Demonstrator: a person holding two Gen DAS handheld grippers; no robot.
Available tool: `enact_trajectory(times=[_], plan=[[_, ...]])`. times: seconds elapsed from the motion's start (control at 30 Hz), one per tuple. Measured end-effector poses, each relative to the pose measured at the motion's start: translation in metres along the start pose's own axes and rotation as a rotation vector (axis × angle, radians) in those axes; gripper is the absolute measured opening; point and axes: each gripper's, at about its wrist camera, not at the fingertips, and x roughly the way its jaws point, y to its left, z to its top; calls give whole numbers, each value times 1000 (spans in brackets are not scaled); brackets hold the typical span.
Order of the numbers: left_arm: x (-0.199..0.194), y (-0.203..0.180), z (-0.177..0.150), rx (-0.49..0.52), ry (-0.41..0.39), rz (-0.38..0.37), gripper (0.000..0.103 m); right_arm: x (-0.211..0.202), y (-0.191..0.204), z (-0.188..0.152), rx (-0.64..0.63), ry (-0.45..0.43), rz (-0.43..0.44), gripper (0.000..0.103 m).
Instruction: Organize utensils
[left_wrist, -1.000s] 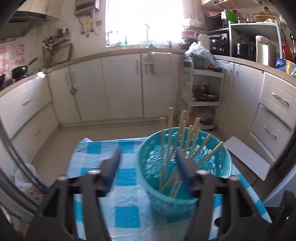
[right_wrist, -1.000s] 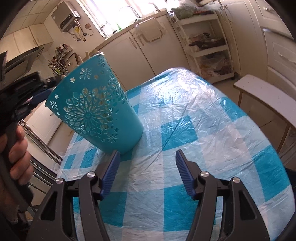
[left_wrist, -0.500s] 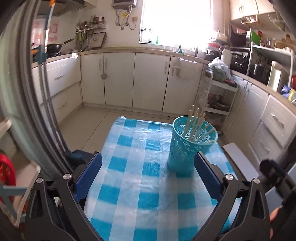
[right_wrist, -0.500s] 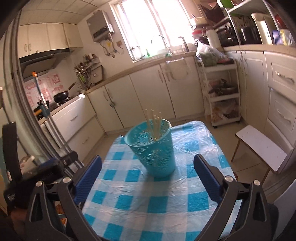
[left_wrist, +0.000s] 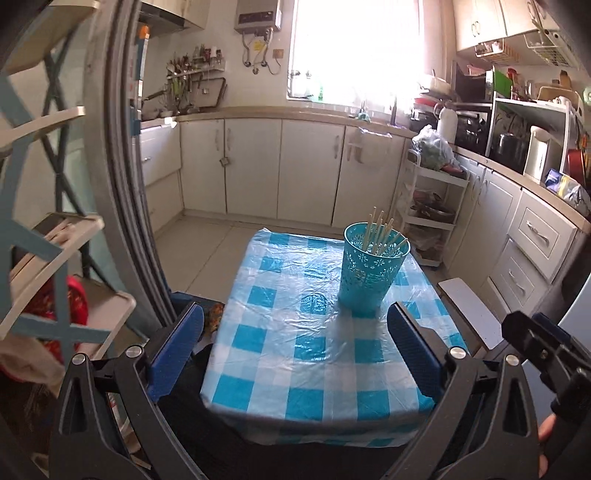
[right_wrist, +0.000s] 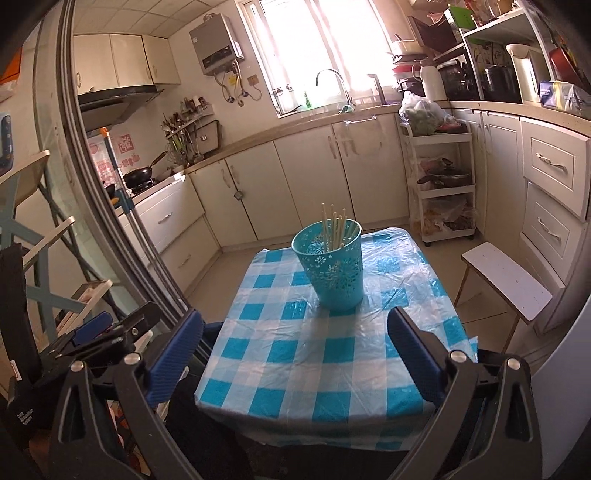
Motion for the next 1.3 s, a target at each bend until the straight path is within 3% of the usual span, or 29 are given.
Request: enact_trajectory(times=[0.3,0.67,1.3], plan=[[-37,16,-11,-59,-13,29,96,-40,24,-19,-36,-23,36,96],[-62,14,-18,-20,-35,32,96,-65,36,-27,-77,-75,35,96],[-78,18,-21,-15,-58,30,96,-81,45,-32,-101,-102,27,96]])
